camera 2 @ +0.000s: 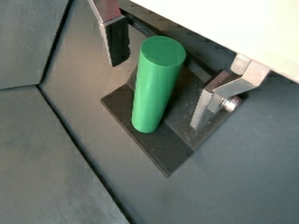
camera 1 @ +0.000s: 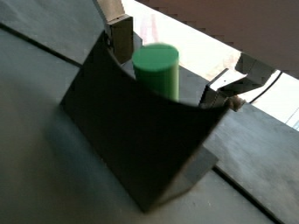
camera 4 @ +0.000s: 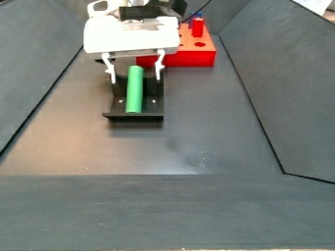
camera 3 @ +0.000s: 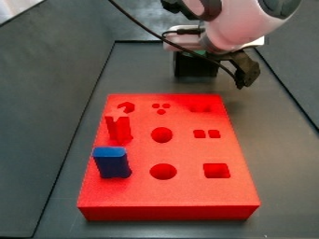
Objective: Pick up the round object. Move up. Place the round object on the fixture. Regrasp the round object. Move to above the board. Insert the round object.
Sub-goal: Regrasp the round object, then move to above the board.
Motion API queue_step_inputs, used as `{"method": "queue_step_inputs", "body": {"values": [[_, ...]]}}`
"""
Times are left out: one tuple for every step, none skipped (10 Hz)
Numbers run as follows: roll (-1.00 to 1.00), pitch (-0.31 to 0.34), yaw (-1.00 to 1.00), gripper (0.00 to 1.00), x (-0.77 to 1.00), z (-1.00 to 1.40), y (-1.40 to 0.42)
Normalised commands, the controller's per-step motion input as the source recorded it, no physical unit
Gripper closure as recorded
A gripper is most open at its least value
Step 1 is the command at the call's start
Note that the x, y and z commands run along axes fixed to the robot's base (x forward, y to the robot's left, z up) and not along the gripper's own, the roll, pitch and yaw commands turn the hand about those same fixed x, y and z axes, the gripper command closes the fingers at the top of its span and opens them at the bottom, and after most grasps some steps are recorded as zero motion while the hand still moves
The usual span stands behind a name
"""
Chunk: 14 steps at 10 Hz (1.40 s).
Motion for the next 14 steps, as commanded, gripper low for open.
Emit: {"method": "queue_step_inputs", "body": {"values": [[0.06,-0.03,-0.04,0.0,0.01,-0.17,-0.01],[0.06,-0.032,-0.04,0.0,0.01,-0.17,-0.01],[0.06,-0.031,-0.04,0.0,0.01,-0.17,-0.01],[0.05,-0.03,-0.03,0.0,0.01,-0.17,-0.01],[0.05,-0.029,-0.03,0.0,0.01,-0.17,-0.01],[0.05,-0.028,-0.03,0.0,0.01,-0.17,-0.01],[0.0,0.0,0.0,1.0,0.0,0.0,0.0],[0.0,0.119,0.39,1.0,-0.09,1.0,-0.14],[-0.01,0.111,0.38,1.0,-0.09,1.0,-0.14],[-0.01,0.049,0.34,1.0,-0.08,1.0,-0.13],[-0.02,-0.038,0.27,1.0,-0.08,1.0,-0.13],[-0.01,-0.069,0.24,1.0,-0.07,1.0,-0.13],[0.0,-0.134,0.16,1.0,-0.07,1.0,-0.12],[0.01,-0.158,0.11,1.0,-0.07,1.0,-0.11]]}}
